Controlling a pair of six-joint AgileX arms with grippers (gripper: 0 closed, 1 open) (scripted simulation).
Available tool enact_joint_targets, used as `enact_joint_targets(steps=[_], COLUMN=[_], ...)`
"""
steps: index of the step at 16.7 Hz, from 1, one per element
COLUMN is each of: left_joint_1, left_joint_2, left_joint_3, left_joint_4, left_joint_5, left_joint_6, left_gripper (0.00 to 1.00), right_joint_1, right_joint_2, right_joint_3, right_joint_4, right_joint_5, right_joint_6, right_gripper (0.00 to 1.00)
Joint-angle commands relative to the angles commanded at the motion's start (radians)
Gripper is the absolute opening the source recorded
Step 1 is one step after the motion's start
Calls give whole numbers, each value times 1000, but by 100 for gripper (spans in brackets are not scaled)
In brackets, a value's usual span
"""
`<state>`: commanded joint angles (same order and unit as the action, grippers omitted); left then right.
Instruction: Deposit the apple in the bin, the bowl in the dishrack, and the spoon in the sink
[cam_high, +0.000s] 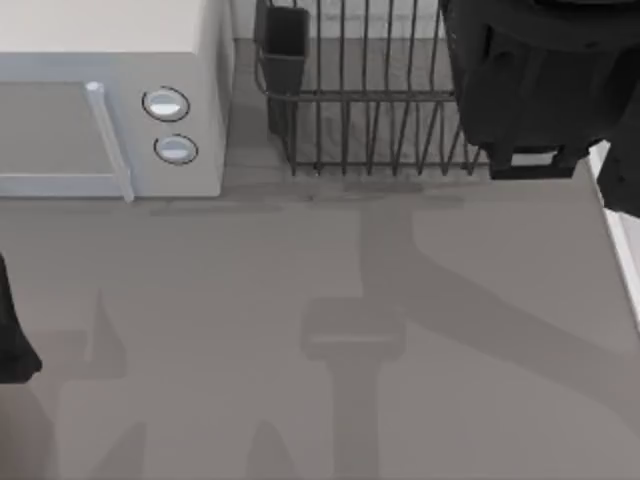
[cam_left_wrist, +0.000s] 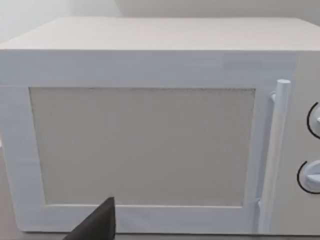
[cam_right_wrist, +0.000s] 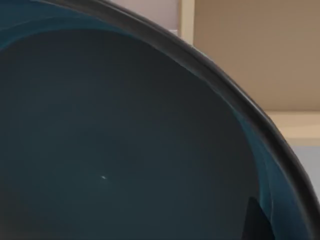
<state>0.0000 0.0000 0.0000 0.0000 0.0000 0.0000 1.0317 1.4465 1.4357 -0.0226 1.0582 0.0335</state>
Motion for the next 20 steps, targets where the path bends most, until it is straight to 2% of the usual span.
enact_joint_targets(steps=[4,10,13,16,20], left_joint_1=[0,0,0,0,0], left_joint_2=[0,0,0,0,0], left_joint_3=[0,0,0,0,0], left_joint_4=[0,0,0,0,0], left_joint_5=[0,0,0,0,0], left_joint_6=[0,0,0,0,0], left_gripper=[100,100,100,100,100], right_joint_1=[-64,-266,-358,-400,-400], right_joint_2=[107,431,552,598,598], right_joint_3=[-5,-60,-90,-103,-103], right_joint_4=[110,523,671,723,723], right_joint_5=[-59,-257,-351,-393,-393], right_joint_6=[-1,-13,-16,-16,-16], right_gripper=[0,0,0,0,0])
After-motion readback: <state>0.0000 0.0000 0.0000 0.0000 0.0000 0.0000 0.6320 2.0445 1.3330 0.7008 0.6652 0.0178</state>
